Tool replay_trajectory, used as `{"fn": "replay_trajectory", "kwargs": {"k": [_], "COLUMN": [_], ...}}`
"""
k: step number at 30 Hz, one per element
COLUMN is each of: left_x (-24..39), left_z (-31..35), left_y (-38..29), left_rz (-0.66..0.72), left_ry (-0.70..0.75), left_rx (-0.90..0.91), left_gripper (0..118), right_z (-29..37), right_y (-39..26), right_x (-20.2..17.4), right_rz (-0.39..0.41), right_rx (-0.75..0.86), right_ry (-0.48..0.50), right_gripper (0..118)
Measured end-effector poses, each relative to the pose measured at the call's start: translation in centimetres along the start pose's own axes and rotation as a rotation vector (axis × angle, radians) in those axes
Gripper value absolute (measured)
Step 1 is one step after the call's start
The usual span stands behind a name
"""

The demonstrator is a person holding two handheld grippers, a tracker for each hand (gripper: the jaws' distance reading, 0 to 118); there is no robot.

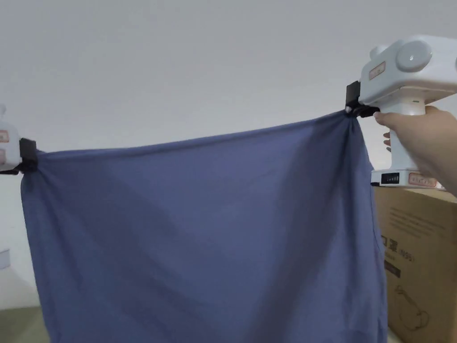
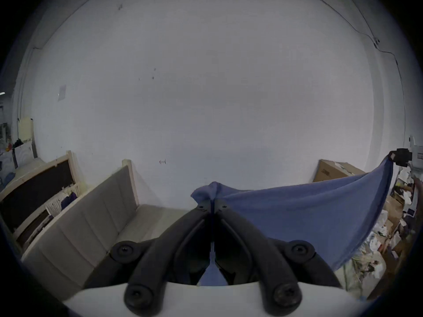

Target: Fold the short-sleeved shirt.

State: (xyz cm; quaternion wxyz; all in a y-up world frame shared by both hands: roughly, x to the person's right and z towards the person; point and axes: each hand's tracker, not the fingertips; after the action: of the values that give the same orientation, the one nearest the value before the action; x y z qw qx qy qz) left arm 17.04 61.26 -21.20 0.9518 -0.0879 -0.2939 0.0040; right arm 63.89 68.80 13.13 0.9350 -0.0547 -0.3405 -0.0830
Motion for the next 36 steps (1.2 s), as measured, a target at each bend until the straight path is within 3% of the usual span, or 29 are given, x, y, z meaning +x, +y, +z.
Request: {"fn": "replay_trajectory", "kwargs": {"k": [5, 8, 15, 20, 23, 27, 30, 32, 36], "left_x": [0.7, 0.7, -0.6, -1.8, -3.1, -5.1, -7.3, -8.1, -8.2], "left_z": [-4.3, -6.4, -7.7, -3.0, 1.7, 8.5, 11.4, 13.2, 16.0], "left_y": [-1.4, -5.3, -23.6, -39.8, -46.0, -49.2, -50.4, -50.7, -50.9], "left_rz": [0.012, 0.011, 0.039, -0.034, -0.04, -0.068, -0.073, -0.074, -0.097], "left_ry": [0.024, 0.037, -0.029, -0.05, -0.062, -0.085, -0.105, -0.116, -0.124], "left_rx": [0.002, -0.082, -0.476, -0.809, -0.947, -1.025, -1.061, -1.079, -1.099], "left_gripper": [1, 1, 1, 1, 1, 1, 1, 1, 1], "right_z": [-3.9, -7.3, -8.8, -3.1, 1.4, 9.1, 13.4, 15.4, 17.6], "right_y": [-3.0, -7.4, -30.4, -48.9, -56.0, -58.6, -59.3, -59.7, -60.0], "right_x": [-0.2, 0.6, 3.5, 6.6, 9.1, 10.4, 11.5, 11.9, 12.3], "right_rz": [0.022, 0.032, -0.047, 0.017, 0.097, 0.161, 0.116, 0.14, 0.102], "right_rx": [0.008, -0.068, -0.454, -0.858, -1.004, -1.077, -1.167, -1.16, -1.165], "right_ry": [-0.023, -0.009, -0.001, -0.006, 0.013, 0.079, 0.139, 0.119, 0.114], "right_gripper": [2, 2, 2, 2, 2, 2, 2, 2, 2]}}
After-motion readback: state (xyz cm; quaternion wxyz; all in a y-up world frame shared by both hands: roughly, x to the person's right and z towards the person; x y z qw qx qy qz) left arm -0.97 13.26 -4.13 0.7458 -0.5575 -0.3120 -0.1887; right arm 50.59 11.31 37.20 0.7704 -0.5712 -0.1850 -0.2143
